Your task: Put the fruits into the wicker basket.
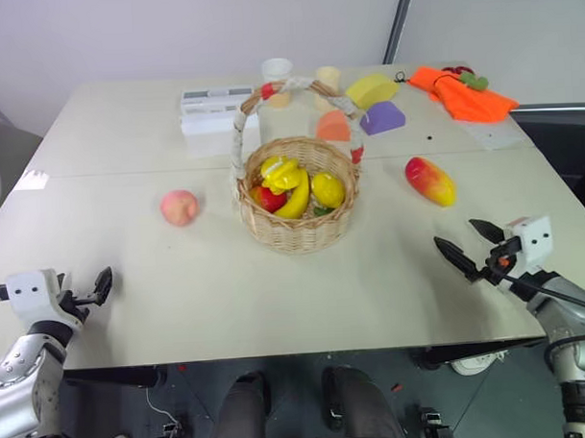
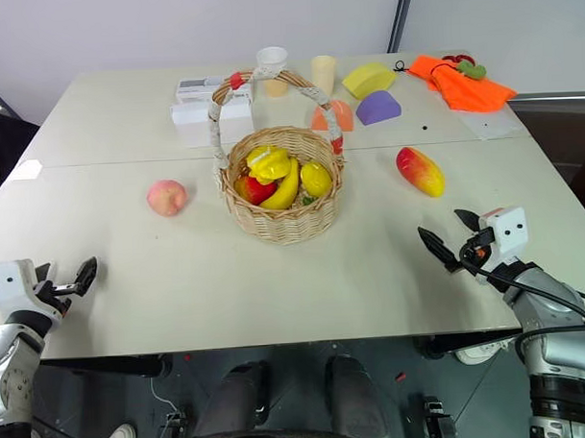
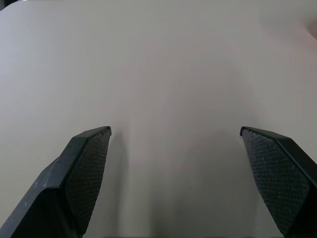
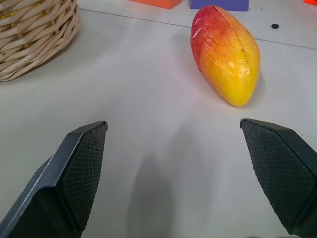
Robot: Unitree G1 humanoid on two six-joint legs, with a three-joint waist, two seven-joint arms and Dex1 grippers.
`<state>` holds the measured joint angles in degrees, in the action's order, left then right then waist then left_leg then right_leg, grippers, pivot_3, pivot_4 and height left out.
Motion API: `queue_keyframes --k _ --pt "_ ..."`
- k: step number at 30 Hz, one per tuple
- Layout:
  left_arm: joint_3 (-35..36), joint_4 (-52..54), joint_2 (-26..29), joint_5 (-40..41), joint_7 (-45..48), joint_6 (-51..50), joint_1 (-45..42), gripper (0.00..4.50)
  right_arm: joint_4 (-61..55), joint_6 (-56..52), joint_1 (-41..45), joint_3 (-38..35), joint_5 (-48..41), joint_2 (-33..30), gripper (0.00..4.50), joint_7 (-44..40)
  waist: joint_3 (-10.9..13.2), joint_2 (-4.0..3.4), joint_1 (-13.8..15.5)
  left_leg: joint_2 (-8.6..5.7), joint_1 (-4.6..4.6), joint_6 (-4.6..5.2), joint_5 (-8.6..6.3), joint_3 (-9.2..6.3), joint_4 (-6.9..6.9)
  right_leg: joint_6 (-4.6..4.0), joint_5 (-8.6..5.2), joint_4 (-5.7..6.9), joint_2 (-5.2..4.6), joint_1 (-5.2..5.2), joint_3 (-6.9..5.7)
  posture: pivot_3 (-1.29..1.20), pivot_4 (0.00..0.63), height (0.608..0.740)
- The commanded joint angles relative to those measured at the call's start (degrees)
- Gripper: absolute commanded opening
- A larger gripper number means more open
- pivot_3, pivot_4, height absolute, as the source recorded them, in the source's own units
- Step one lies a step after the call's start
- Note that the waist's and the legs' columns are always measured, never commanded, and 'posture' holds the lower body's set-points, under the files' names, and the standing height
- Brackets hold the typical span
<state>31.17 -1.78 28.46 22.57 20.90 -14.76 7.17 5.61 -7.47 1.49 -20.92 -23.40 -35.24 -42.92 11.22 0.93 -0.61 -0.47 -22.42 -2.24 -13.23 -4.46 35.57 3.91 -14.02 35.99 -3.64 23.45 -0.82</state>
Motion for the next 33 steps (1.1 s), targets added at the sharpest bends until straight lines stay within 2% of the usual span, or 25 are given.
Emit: queue_keyframes --k 1,16,25,30,33 --pt "0.91 2.55 -0.15 0.87 0.41 0.69 0.47 4.5 -0.01 1.47 1.6 -0.87 -0.2 -0.63 4.46 -0.29 0.0 0.0 0.04 0.0 0.0 0.0 0.0 0.0 0.0 0.0 0.0 0.0 0.0 0.0 0.0 0.0 0.15 0.74" --pt "-2.74 8.44 -1.5 4.98 2.1 -3.6 -4.85 4.5 -5.48 -0.21 2.0 0.17 -0.74 -0.78 4.46 -0.62 0.0 0.01 0.1 0.0 -0.01 0.0 0.0 0.08 0.0 0.0 0.02 0.01 0.07 -0.01 0.02 0.0 0.15 0.74" --pt "-9.63 8.06 2.78 1.74 2.16 -8.84 -14.76 4.5 -23.25 -15.72 0.72 0.44 -13.09 -7.46 4.46 -7.91 0.0 0.03 0.04 0.0 0.0 0.01 0.0 0.09 0.02 0.0 0.03 0.05 0.14 0.0 0.02 0.0 0.15 0.74" --pt "-12.51 5.24 3.07 0.19 -0.15 -13.34 -22.52 4.5 -32.93 -22.69 1.46 2.19 -19.1 -10.91 4.46 -9.45 0.02 0.08 0.22 -0.01 -0.01 0.03 -0.01 0.09 0.03 0.05 0.01 0.05 0.16 0.0 -0.01 0.0 0.15 0.74" --pt "-15.8 3.17 3.58 -1.31 -0.11 -16.97 -26.71 4.5 -37.86 -25.04 4.77 5.45 -20.95 -11.02 4.46 -7.93 0.03 0.1 0.03 -0.03 -0.01 0.03 -0.01 0.09 0.07 0.07 0.02 0.05 0.18 -0.01 -0.02 0.0 0.15 0.74"
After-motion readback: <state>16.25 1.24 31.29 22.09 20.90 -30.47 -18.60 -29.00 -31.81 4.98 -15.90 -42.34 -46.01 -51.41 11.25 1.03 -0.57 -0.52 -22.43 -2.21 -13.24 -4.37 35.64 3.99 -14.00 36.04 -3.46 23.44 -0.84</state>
